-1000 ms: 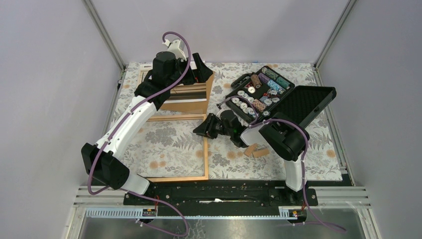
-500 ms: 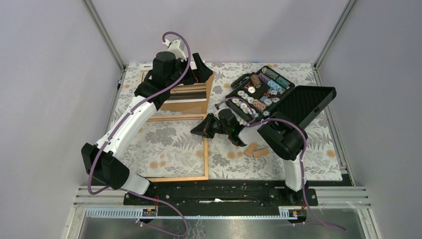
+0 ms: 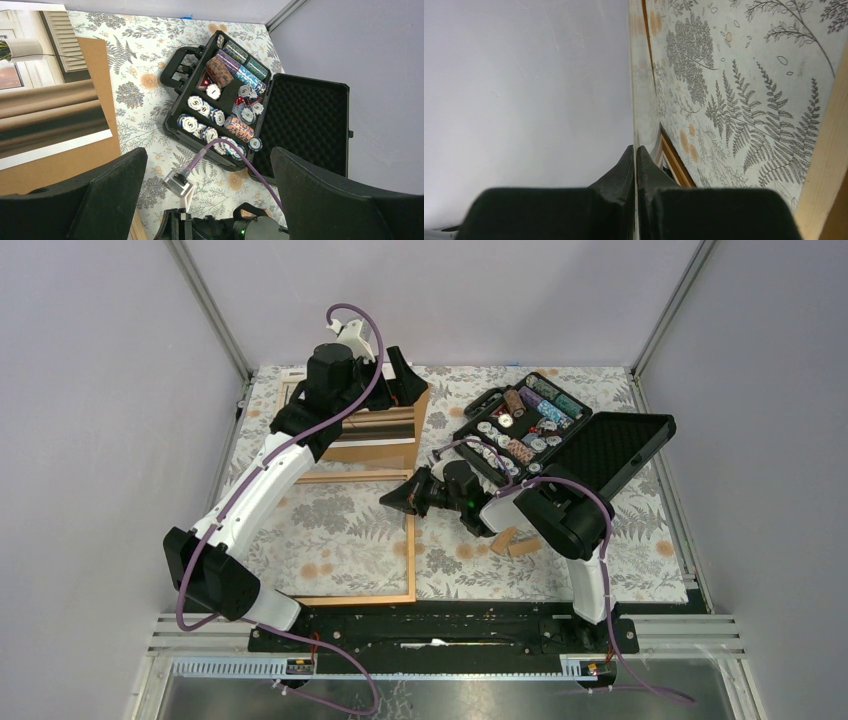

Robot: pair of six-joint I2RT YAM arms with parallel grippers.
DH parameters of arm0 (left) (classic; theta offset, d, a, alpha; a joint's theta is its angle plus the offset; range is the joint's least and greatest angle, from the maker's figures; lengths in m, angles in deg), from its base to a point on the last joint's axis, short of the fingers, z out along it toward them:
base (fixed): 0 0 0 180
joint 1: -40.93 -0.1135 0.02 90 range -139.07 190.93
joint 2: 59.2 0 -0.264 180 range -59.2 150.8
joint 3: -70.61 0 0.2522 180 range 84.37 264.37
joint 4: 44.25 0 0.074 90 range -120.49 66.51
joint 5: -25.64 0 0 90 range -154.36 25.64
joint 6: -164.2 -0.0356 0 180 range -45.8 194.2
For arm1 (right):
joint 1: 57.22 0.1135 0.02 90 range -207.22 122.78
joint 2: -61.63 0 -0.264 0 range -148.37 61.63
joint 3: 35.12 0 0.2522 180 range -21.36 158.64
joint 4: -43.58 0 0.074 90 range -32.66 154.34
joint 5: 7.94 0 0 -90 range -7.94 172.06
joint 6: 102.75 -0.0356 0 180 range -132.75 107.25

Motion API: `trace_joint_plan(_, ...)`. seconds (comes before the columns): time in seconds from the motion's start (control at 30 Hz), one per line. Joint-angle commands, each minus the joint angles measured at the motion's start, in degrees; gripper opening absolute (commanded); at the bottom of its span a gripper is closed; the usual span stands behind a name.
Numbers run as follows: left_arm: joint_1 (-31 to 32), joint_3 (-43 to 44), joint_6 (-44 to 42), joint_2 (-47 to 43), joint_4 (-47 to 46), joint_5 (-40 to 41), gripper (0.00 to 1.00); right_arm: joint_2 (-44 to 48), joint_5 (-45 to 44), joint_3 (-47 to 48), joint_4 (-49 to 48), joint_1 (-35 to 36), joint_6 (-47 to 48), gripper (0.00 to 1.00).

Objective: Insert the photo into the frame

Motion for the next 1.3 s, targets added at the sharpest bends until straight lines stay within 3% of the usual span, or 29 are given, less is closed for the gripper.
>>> trace_joint_plan(0.0,0.08,-0.02,0.15,-1.22,-3.29,-1.18,0.99,-0.27,2.06,0.43,-5.85,-0.47,-2.56,0.0)
trace_joint_plan(0.2,0.08,0.12,-0.11,-0.85,-3.25,-0.99,0.99,-0.55,1.61,0.7,-5.37,-0.46,-0.54,0.02)
trace_joint_plan(0.4,0.04,0.04,-0.17,-0.37,-3.28,-0.64,0.99,-1.47,1.47,1.9,0.44,-0.48,5.81,0.45)
trace_joint_plan(0.47,0.02,0.05,-0.16,-0.25,-3.33,-0.65,0.99,-1.5,1.15,2.37,3.01,-0.48,7.89,0.48)
trace_joint_plan(0.93,-0.01,-0.1,-0.07,-0.08,-3.3,-0.65,0.99,-0.7,-12.64,6.56,26.48,-0.52,21.39,0.56)
trace_joint_plan(1.27,0.04,-0.04,-0.81,-0.12,-3.28,0.16,0.99,-2.17,-21.07,4.95,26.79,-2.22,21.43,0.34)
